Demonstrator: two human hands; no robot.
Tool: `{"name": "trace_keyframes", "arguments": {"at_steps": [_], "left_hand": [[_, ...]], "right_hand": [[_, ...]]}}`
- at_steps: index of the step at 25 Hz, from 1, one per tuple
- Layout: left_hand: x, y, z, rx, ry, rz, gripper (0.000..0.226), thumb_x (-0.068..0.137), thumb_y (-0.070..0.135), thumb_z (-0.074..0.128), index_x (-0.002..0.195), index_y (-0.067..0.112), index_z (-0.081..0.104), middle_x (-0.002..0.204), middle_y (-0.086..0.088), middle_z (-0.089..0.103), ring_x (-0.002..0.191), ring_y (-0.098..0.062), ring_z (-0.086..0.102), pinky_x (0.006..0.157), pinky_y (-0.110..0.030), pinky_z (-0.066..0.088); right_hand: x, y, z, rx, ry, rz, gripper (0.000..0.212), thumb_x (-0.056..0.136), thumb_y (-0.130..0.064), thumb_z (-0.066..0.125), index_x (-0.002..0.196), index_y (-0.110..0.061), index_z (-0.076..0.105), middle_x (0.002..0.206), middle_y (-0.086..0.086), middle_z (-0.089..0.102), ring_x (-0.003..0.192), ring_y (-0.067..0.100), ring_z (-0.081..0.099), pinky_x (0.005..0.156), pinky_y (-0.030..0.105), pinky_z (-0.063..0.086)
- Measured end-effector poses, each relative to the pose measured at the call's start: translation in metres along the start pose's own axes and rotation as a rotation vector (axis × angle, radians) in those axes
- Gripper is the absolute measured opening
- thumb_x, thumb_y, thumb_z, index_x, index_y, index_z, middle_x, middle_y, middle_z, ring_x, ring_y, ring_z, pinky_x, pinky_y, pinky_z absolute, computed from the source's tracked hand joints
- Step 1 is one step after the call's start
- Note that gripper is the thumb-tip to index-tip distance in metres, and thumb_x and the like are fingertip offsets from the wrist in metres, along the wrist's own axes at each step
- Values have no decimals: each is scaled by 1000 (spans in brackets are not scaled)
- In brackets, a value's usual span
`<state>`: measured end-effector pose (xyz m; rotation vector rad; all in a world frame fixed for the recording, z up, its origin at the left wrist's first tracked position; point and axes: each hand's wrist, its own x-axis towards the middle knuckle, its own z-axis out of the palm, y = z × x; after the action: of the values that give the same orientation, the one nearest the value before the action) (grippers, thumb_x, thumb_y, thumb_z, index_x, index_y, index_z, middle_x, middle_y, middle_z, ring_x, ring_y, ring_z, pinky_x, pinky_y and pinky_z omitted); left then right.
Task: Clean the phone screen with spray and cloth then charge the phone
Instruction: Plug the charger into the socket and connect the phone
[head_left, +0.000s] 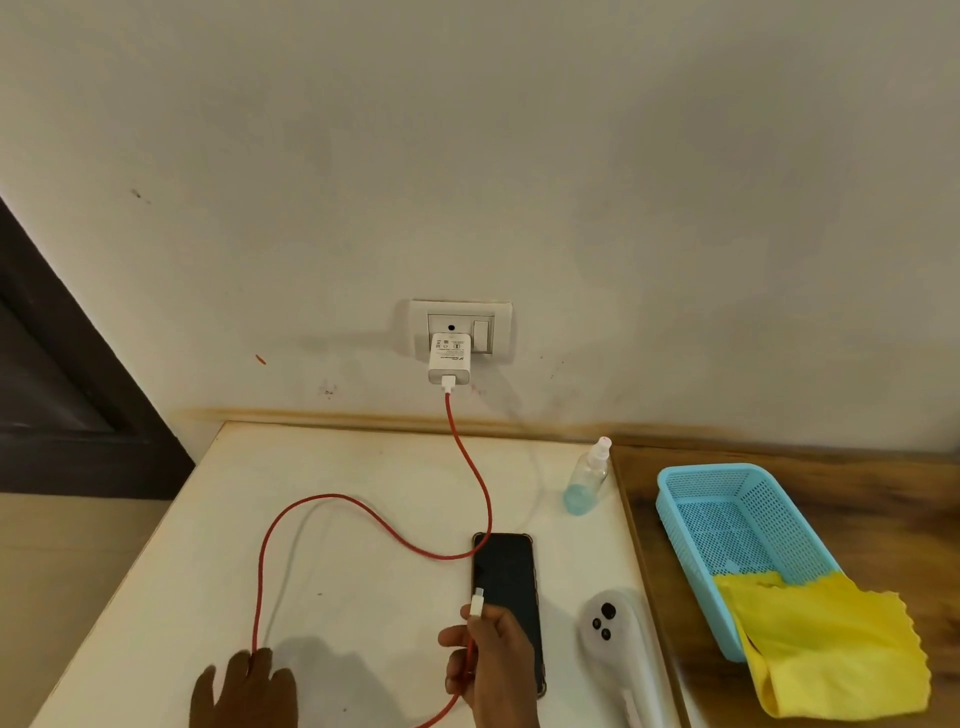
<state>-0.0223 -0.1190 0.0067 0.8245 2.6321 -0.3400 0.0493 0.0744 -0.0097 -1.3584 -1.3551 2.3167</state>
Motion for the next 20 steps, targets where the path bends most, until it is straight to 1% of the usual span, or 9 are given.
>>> {"name": "trace_keyframes", "arguments": {"at_steps": [1, 3, 4, 5, 7, 11, 15, 18, 20], "left_hand": [[8, -4, 12, 41, 62, -9, 43, 88, 25, 34, 64, 10, 66, 89, -16, 72, 90, -36, 69, 91, -56, 33], [7, -9, 14, 46, 75, -88, 48, 88, 37, 31, 87, 8, 69, 102, -7, 71, 110, -29, 62, 103, -54, 25], [7, -11, 13, -2, 113, -179, 53, 85, 50, 31, 102, 12, 64, 106, 1, 69, 118, -23, 57, 109, -52, 19], [11, -12, 6, -43, 76, -262, 62, 79, 66, 32, 113, 19, 56, 106, 10, 65, 120, -13, 53, 112, -48, 12], [16, -11, 9, 44, 91, -281, 73, 71, 82, 32, 122, 32, 41, 103, 21, 59, 113, 2, 49, 116, -40, 6], [27, -9, 14, 93, 74, -337, 66, 87, 65, 33, 142, 30, 21, 119, 20, 56, 115, 7, 47, 118, -36, 9], [39, -7, 9, -100, -49, -265, 94, 82, 66, 46, 148, 20, -4, 137, 8, 40, 129, -6, 38, 113, -35, 21], [43, 9, -5, -271, 8, -123, 81, 85, 63, 46, 145, 24, 10, 130, 10, 47, 118, -6, 49, 99, -25, 39], [40, 31, -14, -350, 85, -63, 66, 86, 60, 48, 138, 28, 23, 126, 13, 51, 114, -5, 50, 95, -22, 41]], "right_hand": [[-1, 0, 0, -1, -17, -7, 14, 94, -4, 43, 85, -4, 54, 52, 7, 69, 32, 15, 51, 34, 20, 42], [-3, 0, -2, 16, -19, -26, 14, 94, -3, 43, 85, -3, 54, 52, 7, 69, 32, 15, 51, 33, 20, 42], [-4, -2, -4, 25, 0, -39, 15, 94, -3, 43, 85, -3, 55, 53, 7, 69, 32, 15, 51, 33, 20, 42], [-3, -4, -8, 31, 28, -50, 15, 94, -3, 43, 85, -3, 55, 53, 8, 69, 33, 15, 50, 33, 20, 41], [-4, -7, -14, 55, 71, -63, 15, 94, -4, 43, 86, -3, 56, 52, 10, 68, 33, 16, 51, 34, 21, 42], [-4, -11, -26, 101, 147, -9, 12, 92, -2, 47, 87, -1, 58, 60, 18, 65, 43, 23, 55, 41, 29, 49], [-3, -1, -39, 15, 248, 21, 7, 88, -5, 56, 88, -2, 63, 71, 20, 60, 59, 27, 56, 50, 33, 51], [-8, 8, -50, -72, 309, -13, 7, 86, -5, 60, 88, -4, 67, 71, 18, 61, 64, 27, 56, 50, 30, 50], [-12, 12, -57, -108, 335, -52, 7, 84, -1, 61, 87, -3, 66, 63, 16, 59, 58, 27, 54, 50, 29, 49]]}}
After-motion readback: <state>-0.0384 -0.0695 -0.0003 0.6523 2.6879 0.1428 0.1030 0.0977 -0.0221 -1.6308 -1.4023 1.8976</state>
